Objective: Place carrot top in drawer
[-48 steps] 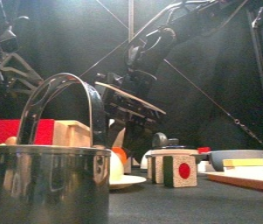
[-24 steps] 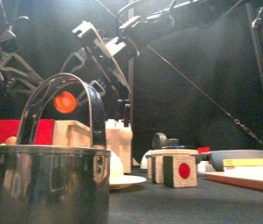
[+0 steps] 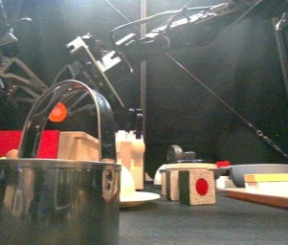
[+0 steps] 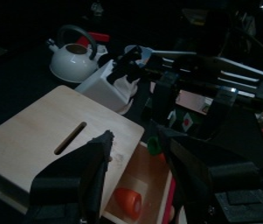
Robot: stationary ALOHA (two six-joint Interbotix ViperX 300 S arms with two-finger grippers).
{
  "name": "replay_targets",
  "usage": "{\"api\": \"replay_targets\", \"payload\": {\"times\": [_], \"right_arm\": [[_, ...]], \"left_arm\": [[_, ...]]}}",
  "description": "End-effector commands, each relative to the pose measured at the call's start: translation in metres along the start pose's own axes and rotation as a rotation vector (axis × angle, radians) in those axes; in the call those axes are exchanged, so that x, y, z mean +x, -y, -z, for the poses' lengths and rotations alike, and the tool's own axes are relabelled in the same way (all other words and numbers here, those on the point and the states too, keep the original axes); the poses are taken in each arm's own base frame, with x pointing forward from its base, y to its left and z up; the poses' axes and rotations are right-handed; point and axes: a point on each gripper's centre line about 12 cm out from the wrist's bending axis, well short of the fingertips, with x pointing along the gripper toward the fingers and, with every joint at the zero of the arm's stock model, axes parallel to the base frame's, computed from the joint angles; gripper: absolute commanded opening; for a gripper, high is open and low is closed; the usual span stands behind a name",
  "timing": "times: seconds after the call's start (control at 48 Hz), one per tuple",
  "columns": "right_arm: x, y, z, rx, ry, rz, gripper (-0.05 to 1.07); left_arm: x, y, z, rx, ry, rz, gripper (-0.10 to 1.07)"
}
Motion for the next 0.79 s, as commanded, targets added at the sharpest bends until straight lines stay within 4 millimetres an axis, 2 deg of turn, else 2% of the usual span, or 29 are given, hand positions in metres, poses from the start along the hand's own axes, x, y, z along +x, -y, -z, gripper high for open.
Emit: {"api": "replay_targets", "payload": {"times": [0.0, 0.25, 0.771], "right_arm": [[-0.0063, -0.0058, -0.0201, 0.005, 0.047, -0.021, 0.76], [-0.0033, -0.0046, -0.0179, 0.004, 0.041, -0.015, 0.85], [-0.0035, -0.0051, -0.0189, 0.001, 0.042, -0.009, 0.86]], "left_arm": [[0.0009, 0.0009, -0.0047, 0.001, 0.011, 0.001, 0.84], [0.0009, 0.0008, -0.0041, 0.001, 0.009, 0.000, 0.84], [0.0009, 0.0008, -0.0041, 0.001, 0.009, 0.000, 0.84]]}}
